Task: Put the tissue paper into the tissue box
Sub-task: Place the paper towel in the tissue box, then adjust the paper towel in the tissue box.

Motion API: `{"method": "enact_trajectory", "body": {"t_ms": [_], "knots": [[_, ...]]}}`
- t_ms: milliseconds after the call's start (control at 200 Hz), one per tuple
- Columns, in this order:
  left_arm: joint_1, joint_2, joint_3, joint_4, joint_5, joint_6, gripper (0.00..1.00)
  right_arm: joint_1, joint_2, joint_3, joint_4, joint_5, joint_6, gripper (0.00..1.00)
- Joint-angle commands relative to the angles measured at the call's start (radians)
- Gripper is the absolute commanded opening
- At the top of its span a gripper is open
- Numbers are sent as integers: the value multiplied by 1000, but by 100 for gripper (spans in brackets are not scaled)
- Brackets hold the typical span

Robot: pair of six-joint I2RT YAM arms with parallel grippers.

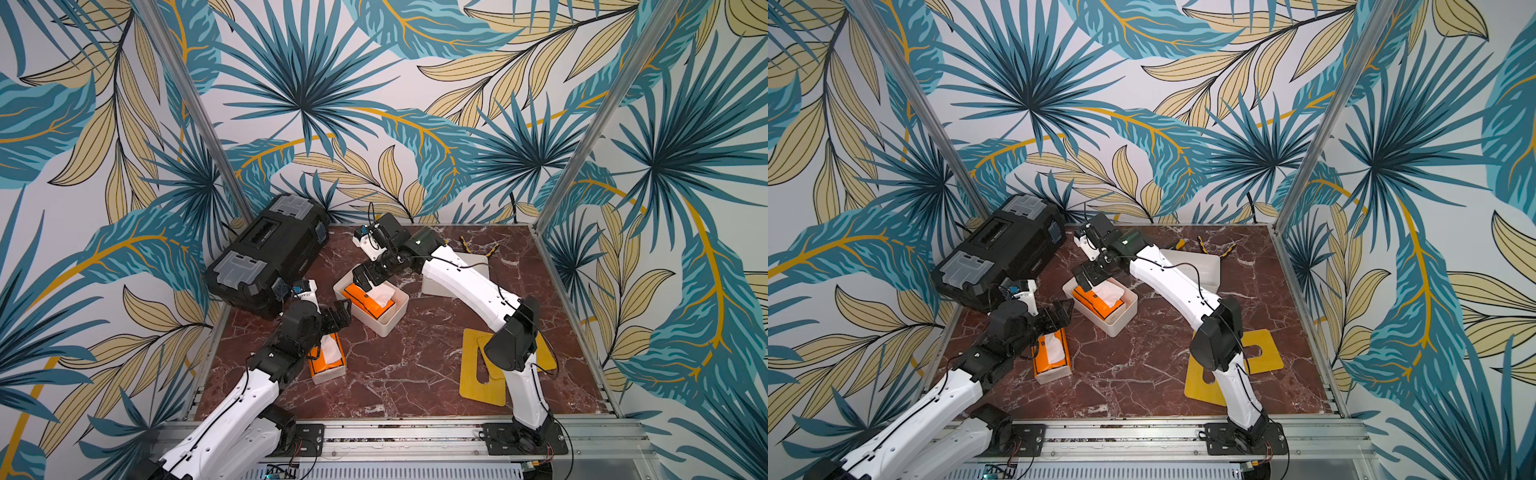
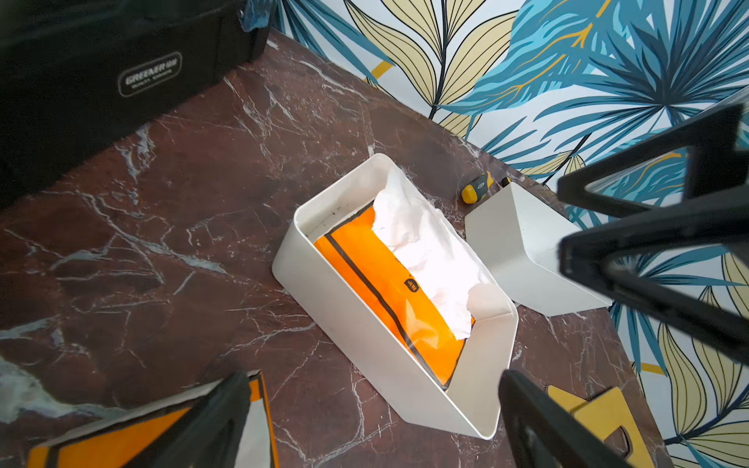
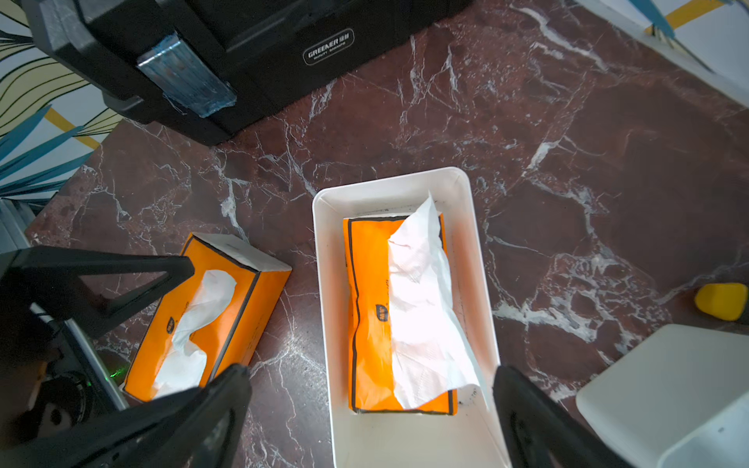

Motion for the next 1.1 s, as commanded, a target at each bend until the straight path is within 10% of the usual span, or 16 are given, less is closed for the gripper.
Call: {"method": "enact_trajectory", "body": {"t_ms": [0, 426, 781, 1097], "knots": [[6, -8, -26, 39, 13, -8, 100, 3, 86, -25, 41, -21, 42, 100], [6, -33, -63, 57, 4, -45, 100, 8, 205, -106, 110, -105, 141, 99], [-8, 1, -70, 102, 75, -116, 100, 9, -58, -156, 146, -96, 152, 99], [-211, 90, -98, 200, -6, -212, 100, 9, -367, -407, 230, 50, 131, 100]]}}
